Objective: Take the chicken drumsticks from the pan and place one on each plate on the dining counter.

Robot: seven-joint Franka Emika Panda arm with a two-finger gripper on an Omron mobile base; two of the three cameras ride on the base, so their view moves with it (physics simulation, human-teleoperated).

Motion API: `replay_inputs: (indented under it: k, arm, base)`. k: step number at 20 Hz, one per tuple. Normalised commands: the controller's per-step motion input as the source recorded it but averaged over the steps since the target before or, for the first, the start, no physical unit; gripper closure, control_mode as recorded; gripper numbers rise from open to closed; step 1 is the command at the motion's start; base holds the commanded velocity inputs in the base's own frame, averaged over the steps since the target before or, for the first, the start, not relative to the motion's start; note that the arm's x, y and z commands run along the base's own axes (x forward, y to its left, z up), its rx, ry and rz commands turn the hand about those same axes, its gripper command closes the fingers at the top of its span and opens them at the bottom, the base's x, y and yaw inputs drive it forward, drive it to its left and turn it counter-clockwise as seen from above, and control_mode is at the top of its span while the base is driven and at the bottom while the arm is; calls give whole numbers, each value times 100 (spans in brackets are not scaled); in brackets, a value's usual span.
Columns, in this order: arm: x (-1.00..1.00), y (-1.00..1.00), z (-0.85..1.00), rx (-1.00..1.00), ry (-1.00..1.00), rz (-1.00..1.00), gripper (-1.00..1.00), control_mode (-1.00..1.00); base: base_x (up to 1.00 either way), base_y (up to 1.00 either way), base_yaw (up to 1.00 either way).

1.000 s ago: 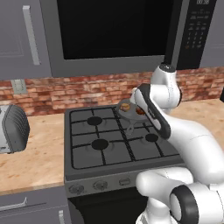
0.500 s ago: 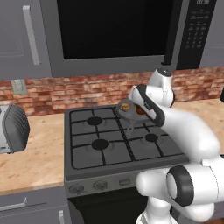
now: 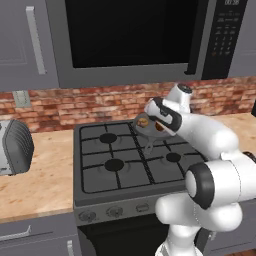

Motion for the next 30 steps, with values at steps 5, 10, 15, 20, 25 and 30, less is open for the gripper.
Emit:
replay_inputs:
  k: [5,10,15,20,25,30]
  arm:
    - [58,0,-25,2,-5,0,-100,-100]
    - [62,0,-29,0,-2,0,-100,-100]
    - [67,0,-20,0,-1,0,-100,-100]
    - [61,0,-23,0,0,0,-100,-100]
    - [46,0,-45,0,0,0,-100,-100]
    - [49,0,-26,0,-8,0,-100,-100]
  base:
    - [0,0,0]
    - [0,0,0]
    - [0,0,0]
    - [0,0,0]
    - [0,0,0]
    - [0,0,0]
